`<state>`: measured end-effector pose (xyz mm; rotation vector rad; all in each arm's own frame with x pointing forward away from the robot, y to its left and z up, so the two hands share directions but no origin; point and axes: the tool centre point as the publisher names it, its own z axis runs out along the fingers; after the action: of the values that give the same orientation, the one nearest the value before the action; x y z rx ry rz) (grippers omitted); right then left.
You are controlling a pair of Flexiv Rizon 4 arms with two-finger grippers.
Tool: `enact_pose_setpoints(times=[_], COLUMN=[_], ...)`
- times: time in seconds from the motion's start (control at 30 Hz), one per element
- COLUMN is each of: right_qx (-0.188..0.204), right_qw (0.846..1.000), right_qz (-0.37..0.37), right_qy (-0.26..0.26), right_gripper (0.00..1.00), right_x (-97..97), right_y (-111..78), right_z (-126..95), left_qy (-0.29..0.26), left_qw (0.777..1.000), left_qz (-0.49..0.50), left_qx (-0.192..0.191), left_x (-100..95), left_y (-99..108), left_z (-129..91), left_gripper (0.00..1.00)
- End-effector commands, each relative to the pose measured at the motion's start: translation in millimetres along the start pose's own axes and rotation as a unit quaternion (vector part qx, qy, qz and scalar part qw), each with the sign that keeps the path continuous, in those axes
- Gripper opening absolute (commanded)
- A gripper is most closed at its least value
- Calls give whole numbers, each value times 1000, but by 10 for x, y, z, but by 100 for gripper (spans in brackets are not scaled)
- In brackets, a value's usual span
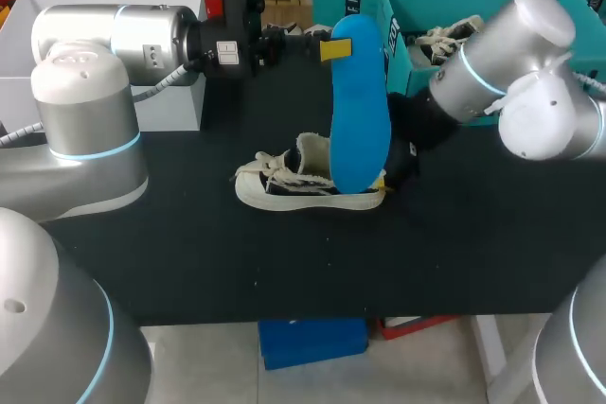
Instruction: Take the shoe out of the shoebox, open the shoe tongue, remove and reinsert the insole, then place the shoe into the shoebox
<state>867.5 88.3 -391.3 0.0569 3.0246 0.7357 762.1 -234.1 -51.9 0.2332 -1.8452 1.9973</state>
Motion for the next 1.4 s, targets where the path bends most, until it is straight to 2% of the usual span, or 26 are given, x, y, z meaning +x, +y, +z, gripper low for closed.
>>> enact_pose_setpoints(times=[0.03,0.43,0.8,1.4], right_qx=[123,206,245,229], right_qw=[992,978,968,972], right_qz=[-6,-11,-19,-20], right_qy=[22,36,45,51], right_gripper=[100,100,100,100], right_x=[-107,-136,-138,-120], right_y=[197,421,597,783], right_z=[-76,-50,21,332], left_qy=[-3,-3,-3,-3], left_qw=[1000,1000,1000,1000], left_qz=[1,1,1,1], left_qx=[2,2,2,2], left_x=[5,5,5,5], left_y=[11,11,11,11], left_z=[16,16,16,16], left_gripper=[0,0,0,0])
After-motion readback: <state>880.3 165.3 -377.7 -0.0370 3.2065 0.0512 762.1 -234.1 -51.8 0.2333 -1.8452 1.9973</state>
